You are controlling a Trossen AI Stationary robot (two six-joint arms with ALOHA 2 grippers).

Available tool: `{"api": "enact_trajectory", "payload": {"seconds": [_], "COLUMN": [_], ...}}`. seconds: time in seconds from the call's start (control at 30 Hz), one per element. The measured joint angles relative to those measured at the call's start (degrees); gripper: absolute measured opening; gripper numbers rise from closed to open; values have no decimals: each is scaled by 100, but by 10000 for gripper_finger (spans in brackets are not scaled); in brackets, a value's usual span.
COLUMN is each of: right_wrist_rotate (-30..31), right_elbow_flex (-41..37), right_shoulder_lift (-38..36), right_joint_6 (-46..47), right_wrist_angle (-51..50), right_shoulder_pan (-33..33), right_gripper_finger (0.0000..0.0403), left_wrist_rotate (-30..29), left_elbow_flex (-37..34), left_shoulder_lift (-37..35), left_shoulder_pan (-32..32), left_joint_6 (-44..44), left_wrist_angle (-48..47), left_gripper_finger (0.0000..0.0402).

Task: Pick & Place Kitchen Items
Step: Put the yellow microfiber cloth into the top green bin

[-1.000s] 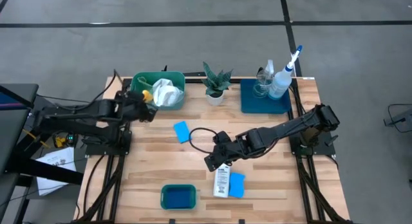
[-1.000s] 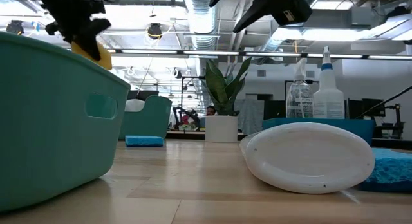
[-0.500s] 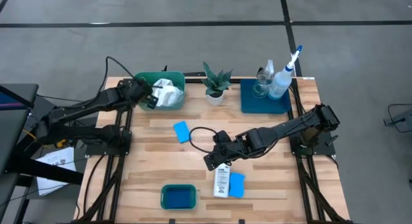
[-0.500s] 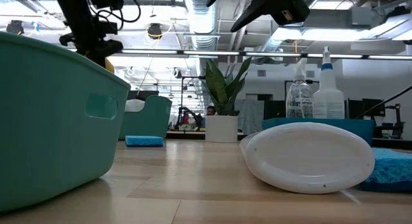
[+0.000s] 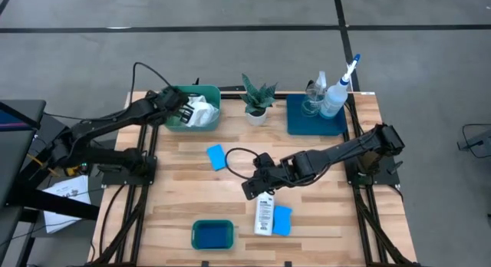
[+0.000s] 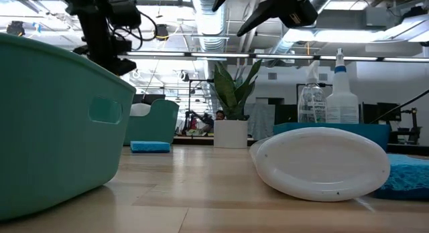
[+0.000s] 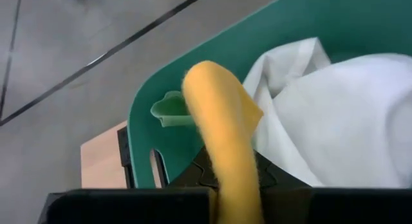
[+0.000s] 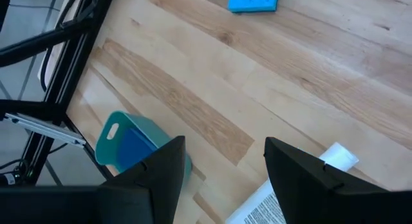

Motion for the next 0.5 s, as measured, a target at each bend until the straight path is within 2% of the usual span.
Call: {"api": "enact_trajectory", "payload": {"seconds": [0.17,0.5], "right_wrist_rotate": [2,22], "right_elbow_flex": [0,0], "right_shoulder_lift": [1,2], "right_joint_6": [-6,-2], "right_wrist_angle": [120,123], "right_shoulder_pan": [-61,-148], "right_gripper_finger": [205,205], "left_wrist_rotate": [147,79], "left_elbow_flex": [-2,-2], "left_shoulder_lift": [381,1017], "left_shoulder_pan": [154,160], "left_joint_6": [-1,-1], "left_wrist_angle": [224,441], "left_gripper_finger": [5,5]}}
